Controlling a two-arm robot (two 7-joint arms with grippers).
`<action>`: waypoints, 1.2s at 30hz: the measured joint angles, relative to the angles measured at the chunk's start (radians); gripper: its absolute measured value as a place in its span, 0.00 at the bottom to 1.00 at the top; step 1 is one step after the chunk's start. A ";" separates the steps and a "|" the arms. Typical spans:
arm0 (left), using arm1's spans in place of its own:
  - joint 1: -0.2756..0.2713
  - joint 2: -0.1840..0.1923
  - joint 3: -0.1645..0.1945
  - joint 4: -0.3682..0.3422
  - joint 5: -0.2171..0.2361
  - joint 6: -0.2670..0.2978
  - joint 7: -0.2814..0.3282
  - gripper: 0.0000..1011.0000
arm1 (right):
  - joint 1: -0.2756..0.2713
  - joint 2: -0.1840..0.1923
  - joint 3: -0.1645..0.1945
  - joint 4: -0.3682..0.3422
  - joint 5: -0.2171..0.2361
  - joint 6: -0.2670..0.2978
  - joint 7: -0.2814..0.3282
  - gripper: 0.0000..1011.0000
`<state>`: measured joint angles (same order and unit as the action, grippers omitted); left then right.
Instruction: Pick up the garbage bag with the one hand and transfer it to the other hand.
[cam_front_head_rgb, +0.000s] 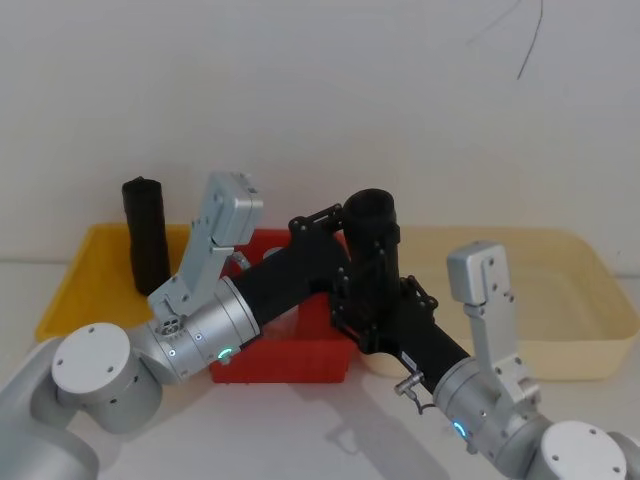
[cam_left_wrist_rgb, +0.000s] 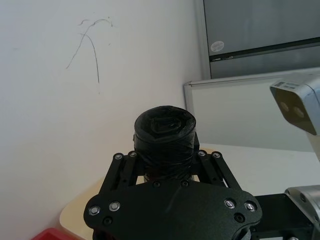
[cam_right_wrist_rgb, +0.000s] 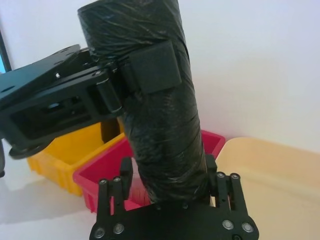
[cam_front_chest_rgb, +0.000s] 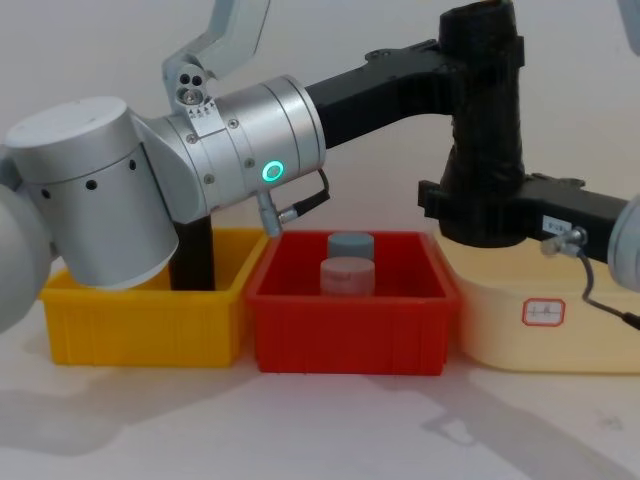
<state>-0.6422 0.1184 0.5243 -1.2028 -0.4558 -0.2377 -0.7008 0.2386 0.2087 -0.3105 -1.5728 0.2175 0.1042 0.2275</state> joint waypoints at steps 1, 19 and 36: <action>0.000 0.000 0.000 0.000 0.000 0.000 0.000 0.45 | 0.002 -0.001 0.000 0.002 -0.001 0.001 0.000 0.83; 0.000 0.000 0.000 0.000 0.000 0.000 0.000 0.58 | -0.002 -0.022 0.014 0.023 -0.020 -0.008 -0.010 0.51; 0.000 0.000 0.000 0.000 0.000 0.000 0.000 0.99 | -0.013 -0.024 0.075 0.051 -0.019 -0.022 -0.029 0.51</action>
<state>-0.6422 0.1184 0.5243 -1.2028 -0.4558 -0.2377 -0.7008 0.2255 0.1845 -0.2353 -1.5223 0.1988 0.0821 0.1981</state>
